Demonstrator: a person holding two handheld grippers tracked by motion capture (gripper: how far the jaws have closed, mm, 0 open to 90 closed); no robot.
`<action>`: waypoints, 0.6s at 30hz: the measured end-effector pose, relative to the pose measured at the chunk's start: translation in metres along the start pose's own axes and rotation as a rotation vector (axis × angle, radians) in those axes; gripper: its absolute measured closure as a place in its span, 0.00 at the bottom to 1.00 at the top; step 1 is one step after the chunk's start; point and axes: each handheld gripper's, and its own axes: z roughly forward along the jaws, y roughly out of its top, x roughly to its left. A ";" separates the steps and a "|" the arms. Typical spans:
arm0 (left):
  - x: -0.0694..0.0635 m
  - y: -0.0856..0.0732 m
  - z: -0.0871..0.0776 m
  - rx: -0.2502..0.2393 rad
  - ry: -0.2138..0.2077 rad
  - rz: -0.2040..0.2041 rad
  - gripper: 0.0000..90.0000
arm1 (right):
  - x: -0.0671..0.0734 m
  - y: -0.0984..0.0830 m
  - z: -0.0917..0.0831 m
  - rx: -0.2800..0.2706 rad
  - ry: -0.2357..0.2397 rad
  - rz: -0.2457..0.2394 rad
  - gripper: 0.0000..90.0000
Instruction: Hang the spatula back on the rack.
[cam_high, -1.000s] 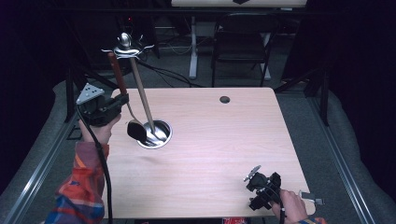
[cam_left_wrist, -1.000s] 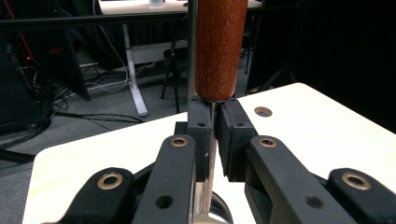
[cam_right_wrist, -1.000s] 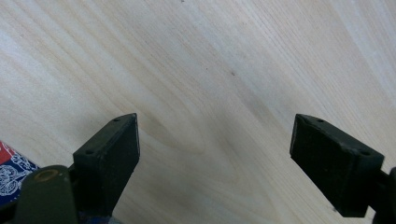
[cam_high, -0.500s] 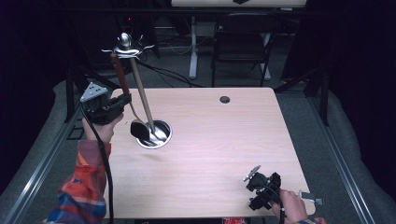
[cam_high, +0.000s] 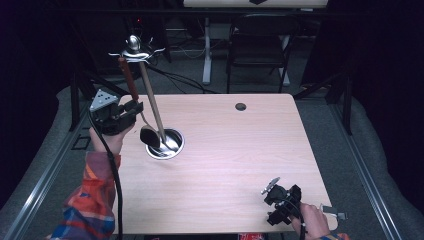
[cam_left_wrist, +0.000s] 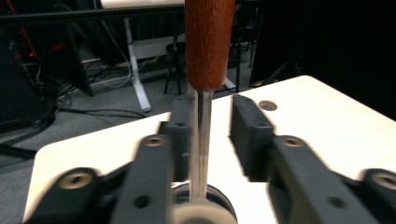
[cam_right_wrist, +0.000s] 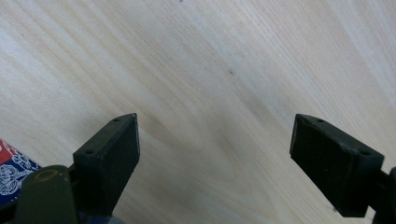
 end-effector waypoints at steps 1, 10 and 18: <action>0.000 0.000 0.000 0.000 0.000 0.000 0.69 | 0.000 0.000 0.000 -0.001 -0.001 0.000 0.17; -0.005 -0.004 -0.005 0.064 0.013 0.004 0.35 | 0.001 -0.001 0.000 -0.008 -0.005 0.012 0.17; -0.009 -0.010 -0.006 0.094 0.024 -0.002 0.23 | 0.001 -0.001 -0.001 0.001 -0.011 0.010 0.17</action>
